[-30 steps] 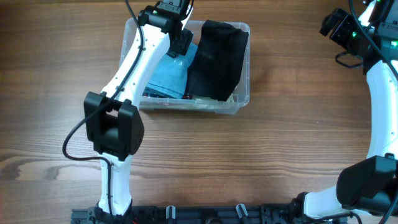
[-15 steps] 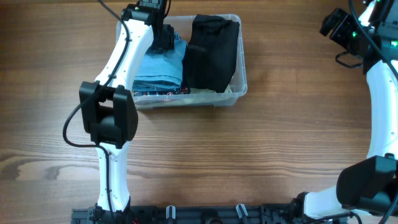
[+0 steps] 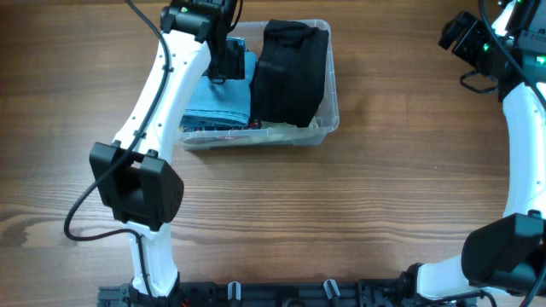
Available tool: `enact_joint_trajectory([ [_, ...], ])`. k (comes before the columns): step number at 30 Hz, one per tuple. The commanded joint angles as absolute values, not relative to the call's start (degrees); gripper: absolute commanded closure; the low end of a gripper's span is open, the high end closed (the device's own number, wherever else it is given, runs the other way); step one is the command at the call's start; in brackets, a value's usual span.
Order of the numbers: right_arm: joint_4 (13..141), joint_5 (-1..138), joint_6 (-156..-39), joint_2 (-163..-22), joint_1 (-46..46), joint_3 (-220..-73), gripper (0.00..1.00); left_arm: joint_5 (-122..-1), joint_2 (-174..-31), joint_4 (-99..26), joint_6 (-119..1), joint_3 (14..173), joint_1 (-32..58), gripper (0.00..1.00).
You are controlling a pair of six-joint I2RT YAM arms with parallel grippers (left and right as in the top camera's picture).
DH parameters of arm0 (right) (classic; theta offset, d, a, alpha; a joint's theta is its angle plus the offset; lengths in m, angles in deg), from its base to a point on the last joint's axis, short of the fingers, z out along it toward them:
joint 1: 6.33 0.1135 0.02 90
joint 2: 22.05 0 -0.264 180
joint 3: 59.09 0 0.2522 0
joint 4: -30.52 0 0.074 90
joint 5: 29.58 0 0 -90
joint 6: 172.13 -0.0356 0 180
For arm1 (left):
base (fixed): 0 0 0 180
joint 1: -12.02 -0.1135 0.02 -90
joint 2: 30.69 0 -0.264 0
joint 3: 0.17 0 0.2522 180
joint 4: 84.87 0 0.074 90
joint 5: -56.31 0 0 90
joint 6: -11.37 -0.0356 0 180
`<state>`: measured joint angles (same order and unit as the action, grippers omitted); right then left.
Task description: Pack container
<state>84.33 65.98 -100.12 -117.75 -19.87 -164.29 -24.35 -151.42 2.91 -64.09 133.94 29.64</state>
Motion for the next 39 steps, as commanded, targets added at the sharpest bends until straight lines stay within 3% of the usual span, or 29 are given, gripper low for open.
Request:
enact_joint_trajectory([
  [1, 84.2, 66.5, -100.7, -118.2, -19.7, -164.7, 0.00, -26.5, -154.6, 3.1, -60.1, 133.3, 29.4, 0.19],
  [10, 84.2, 66.5, -100.7, -118.2, -19.7, -164.6, 0.00, -30.0, -157.2, -13.4, -55.4, 116.4, 29.4, 0.16],
  [14, 84.2, 66.5, -100.7, -118.2, -19.7, -164.6, 0.00, -29.8, -155.3, -15.0, -55.5, 116.0, 29.4, 0.16],
  [17, 84.2, 66.5, -100.7, -118.2, -19.7, -164.7, 0.00, -29.8, -148.2, -14.5, -55.7, 116.0, 29.4, 0.14],
  [18, 84.2, 66.5, -100.7, -118.2, -19.7, -164.6, 0.00, -29.8, -144.0, -13.2, -55.9, 116.0, 29.5, 0.11],
  [19, 84.2, 66.5, -100.7, -118.2, -19.7, -164.6, 0.00, -29.8, -139.2, -11.8, -55.9, 116.0, 29.5, 0.01],
  [20, 84.2, 66.5, -100.7, -118.2, -19.7, -164.7, 0.00, -29.8, -135.8, -11.2, -55.9, 116.0, 29.5, 0.00],
  [25, 84.2, 66.4, -100.7, -118.2, -19.7, -164.6, 0.00, -30.9, -123.6, -8.9, -54.4, 116.0, 30.3, 0.00],
  [30, 84.2, 66.5, -100.7, -118.2, -19.7, -164.6, 0.00, -30.6, -120.1, -0.8, -54.3, 116.0, 29.9, 0.00],
  [39, 84.2, 66.5, -100.7, -118.2, -19.7, -164.6, 0.00, -25.3, -103.3, 0.1, -55.9, 115.8, 21.4, 0.00],
])
